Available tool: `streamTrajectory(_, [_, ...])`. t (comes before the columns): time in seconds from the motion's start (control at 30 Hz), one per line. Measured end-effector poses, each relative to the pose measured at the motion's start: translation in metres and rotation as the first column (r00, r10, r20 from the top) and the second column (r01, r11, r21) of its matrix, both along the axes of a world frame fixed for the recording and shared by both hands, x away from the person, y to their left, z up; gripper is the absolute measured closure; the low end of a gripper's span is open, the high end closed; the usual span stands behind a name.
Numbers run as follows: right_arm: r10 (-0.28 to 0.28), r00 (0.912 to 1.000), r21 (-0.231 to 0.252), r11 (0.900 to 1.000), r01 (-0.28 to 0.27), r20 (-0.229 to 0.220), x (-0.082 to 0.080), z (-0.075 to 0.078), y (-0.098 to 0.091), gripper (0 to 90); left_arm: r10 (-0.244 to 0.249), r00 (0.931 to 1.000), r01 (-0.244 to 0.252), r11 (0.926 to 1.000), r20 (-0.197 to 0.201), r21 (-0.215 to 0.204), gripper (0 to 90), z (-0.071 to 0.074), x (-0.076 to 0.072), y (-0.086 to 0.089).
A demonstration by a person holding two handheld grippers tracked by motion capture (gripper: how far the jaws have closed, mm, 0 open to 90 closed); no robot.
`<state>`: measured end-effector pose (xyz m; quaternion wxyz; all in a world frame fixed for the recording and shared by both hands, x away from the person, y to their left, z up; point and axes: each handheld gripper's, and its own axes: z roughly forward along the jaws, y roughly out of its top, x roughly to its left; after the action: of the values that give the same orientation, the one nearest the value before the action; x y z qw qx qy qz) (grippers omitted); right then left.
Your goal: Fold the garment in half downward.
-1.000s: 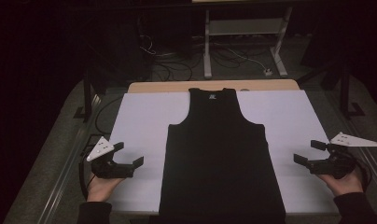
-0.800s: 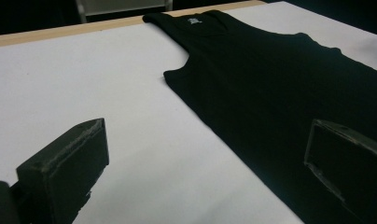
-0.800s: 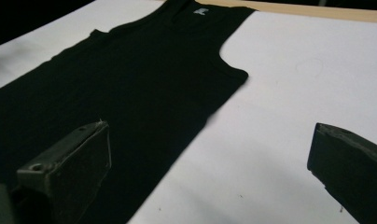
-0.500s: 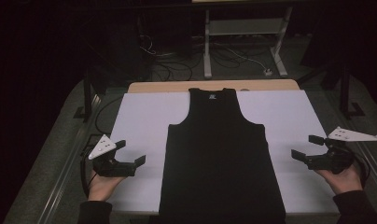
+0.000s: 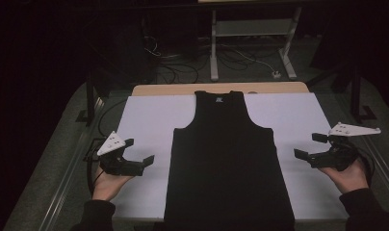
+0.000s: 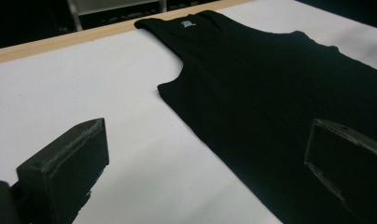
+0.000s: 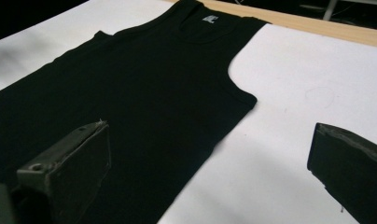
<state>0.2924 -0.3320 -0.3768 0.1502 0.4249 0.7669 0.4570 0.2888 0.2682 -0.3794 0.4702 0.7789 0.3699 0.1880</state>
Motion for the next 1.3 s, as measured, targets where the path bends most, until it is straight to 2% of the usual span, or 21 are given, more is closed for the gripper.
streamTrajectory(0.13, [0.015,0.9999,-0.006,0.9999,-0.015,-0.004,0.004,0.002,0.003,0.0,-0.006,1.0,0.006,1.0,-0.007,0.003,0.0,0.002,0.004,-0.002])
streamTrajectory(0.27, [0.027,0.9995,-0.014,0.9995,-0.027,-0.017,0.008,0.004,0.006,0.0,-0.022,0.9997,0.022,0.9995,-0.011,0.025,0.0,0.007,0.01,-0.005])
streamTrajectory(0.5, [0.05,0.9978,-0.032,0.9982,-0.051,-0.043,0.016,0.006,0.014,0.8,-0.023,0.9997,0.023,0.9995,-0.004,0.021,0.0,0.015,0.019,-0.006])
streamTrajectory(0.83, [0.064,0.9973,-0.029,0.9975,-0.065,-0.038,0.029,0.015,0.018,0.5,-0.009,0.9999,0.009,0.9996,-0.007,0.025,0.0,0.02,0.035,-0.003])
streamTrajectory(1.0, [0.067,0.9971,-0.04,0.9969,-0.068,-0.036,0.036,0.019,0.019,0.5,-0.025,0.9994,0.026,0.9987,-0.022,0.044,0.0,0.02,0.042,-0.007])
streamTrajectory(1.3, [0.078,0.9966,-0.035,0.9963,-0.079,-0.027,0.047,0.024,0.02,0.5,-0.036,0.999,0.037,0.9983,-0.026,0.046,0.0,0.019,0.049,-0.016])
